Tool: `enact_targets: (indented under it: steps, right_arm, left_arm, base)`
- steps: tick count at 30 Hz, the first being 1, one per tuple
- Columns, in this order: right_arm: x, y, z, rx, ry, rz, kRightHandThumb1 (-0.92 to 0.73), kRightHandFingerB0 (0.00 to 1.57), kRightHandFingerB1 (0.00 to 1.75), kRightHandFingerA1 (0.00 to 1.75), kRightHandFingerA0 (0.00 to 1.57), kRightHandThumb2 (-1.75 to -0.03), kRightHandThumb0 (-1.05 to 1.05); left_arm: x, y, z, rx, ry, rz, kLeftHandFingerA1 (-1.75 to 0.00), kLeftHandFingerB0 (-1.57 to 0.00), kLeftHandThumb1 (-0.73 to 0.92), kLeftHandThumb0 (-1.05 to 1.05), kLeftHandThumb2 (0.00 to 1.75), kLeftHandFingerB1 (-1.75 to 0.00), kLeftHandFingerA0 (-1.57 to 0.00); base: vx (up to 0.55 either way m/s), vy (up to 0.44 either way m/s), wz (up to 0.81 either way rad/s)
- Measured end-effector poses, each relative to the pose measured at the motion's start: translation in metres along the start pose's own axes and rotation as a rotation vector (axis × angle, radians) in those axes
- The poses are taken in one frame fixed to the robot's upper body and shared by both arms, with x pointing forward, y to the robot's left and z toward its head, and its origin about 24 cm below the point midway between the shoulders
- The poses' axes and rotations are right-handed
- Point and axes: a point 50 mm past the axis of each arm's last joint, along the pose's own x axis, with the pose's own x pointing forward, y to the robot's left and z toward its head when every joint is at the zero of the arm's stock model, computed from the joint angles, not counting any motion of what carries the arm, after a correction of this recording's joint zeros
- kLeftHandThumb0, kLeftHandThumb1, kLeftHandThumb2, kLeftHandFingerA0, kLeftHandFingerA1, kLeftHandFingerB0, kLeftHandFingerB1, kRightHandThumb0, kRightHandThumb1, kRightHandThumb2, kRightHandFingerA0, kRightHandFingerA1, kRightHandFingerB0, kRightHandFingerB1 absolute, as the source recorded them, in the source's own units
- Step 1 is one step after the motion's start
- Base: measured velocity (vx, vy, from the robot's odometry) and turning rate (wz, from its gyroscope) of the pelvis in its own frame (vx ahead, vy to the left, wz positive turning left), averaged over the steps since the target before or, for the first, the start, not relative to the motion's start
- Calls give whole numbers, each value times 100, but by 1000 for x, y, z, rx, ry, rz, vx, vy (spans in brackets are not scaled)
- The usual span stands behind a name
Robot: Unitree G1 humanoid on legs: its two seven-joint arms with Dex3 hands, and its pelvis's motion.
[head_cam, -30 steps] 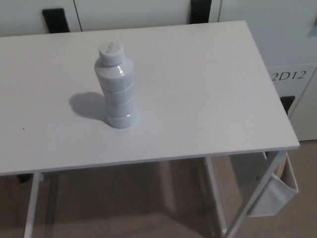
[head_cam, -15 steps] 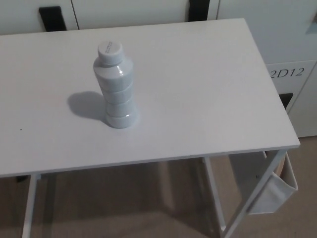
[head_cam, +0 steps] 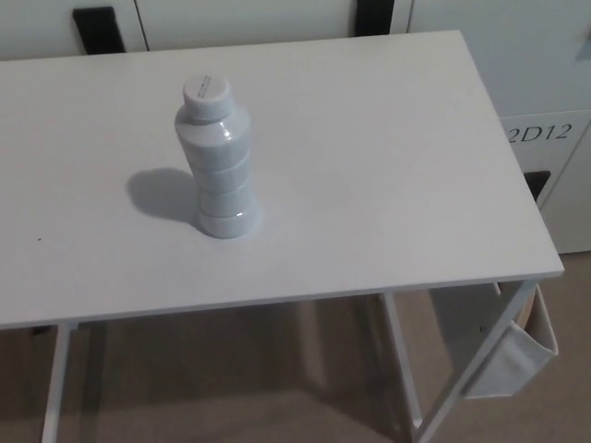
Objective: The robot picks up a bottle from a person using its left hand and walk towards the table in frontand put the bottle on the table.
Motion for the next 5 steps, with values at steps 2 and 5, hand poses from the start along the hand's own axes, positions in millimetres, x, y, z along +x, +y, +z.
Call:
enact_targets:
  steps: [2, 5]
  right_arm:
    - [0, 0, 0, 5, 4, 0, -79, 52, 39, 43, 61, -64, -48]
    - [0, -1, -1, 11, 4, -1, -79, 52, 39, 43, 64, -64, -47]
  left_arm:
    - [1, 2, 2, 45, 17, 23, -74, -42, 70, -67, 65, -64, -45]
    - [4, 1, 6, 100, 22, 32, -73, -41, 69, -62, 61, -64, -43]
  base:
    - [0, 0, 0]
    - [0, 0, 0]
